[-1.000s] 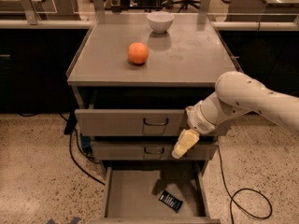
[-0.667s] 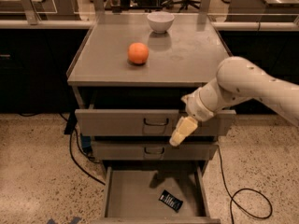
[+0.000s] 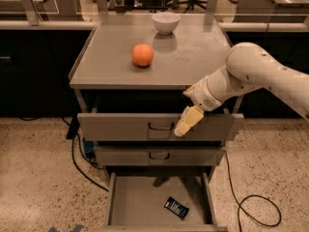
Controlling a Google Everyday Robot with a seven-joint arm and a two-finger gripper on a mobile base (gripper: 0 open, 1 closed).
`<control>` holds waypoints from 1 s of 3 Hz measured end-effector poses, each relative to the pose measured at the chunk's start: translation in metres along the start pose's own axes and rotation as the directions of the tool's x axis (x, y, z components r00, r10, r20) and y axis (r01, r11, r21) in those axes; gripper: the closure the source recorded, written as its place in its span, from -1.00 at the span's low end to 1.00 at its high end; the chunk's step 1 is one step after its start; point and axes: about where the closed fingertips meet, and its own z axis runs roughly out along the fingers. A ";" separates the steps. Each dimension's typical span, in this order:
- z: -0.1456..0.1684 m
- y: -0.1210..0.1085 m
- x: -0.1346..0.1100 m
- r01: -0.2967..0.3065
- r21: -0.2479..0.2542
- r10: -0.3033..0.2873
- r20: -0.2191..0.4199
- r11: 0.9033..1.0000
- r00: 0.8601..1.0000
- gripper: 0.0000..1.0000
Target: Open top drawer
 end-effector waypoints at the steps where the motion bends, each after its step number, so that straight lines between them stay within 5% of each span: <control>1: 0.005 0.004 0.011 -0.020 0.005 0.021 -0.020 1.000 1.000 -1.00; 3: 0.032 0.037 0.077 -0.147 -0.060 0.141 -0.083 0.987 0.986 -1.00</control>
Offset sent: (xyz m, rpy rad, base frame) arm -0.0333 -0.0439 -0.0835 -0.0337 0.1444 -0.1347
